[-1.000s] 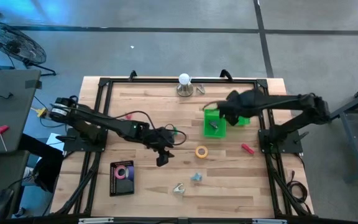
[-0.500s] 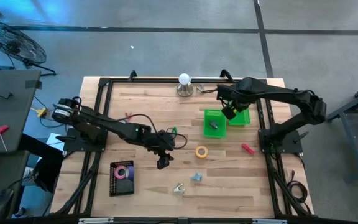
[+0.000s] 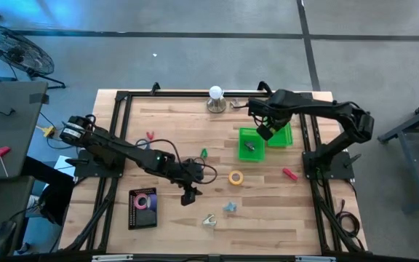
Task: Pick and place Stapler, Stapler remover, tape
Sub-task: Put the right red stapler into the right green basket, then put the top white staple remover into the left green basket
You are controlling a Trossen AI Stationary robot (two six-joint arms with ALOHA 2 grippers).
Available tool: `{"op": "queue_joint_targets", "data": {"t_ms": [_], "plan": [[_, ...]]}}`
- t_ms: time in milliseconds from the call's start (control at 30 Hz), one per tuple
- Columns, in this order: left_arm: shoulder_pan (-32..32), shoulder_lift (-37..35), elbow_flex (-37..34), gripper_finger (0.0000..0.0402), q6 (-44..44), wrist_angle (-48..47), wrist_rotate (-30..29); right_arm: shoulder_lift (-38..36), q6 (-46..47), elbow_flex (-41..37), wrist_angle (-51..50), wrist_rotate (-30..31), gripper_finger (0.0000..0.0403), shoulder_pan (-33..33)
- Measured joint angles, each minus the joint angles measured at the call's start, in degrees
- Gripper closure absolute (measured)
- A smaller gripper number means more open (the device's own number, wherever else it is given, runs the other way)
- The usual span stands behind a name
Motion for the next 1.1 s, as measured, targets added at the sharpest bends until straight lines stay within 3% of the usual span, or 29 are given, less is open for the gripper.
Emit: {"op": "queue_joint_targets", "data": {"t_ms": [267,500,633,767,1100], "plan": [[0.0,0.0,0.0,0.0176,0.1,0.0,-0.2,0.0,-1.7,0.0,-0.2,1.3,0.0313,0.0],[0.0,0.0,0.0,0.0176,-0.1,0.0,0.5,0.0,-17.9,0.0,13.7,4.8,0.0281,-0.5],[0.0,0.0,0.0,0.0176,-1.2,0.0,0.5,0.0,-26.9,0.0,28.7,-5.9,0.028,-3.1],[-0.8,0.0,0.0,0.0176,-2.6,0.0,0.5,0.0,-28.5,0.0,42.0,-18.6,0.0279,-7.8],[-3.0,0.0,0.0,0.0176,-3.0,-0.1,0.0,7.2,-29.7,0.0,50.5,-26.8,0.0269,-15.5]]}}
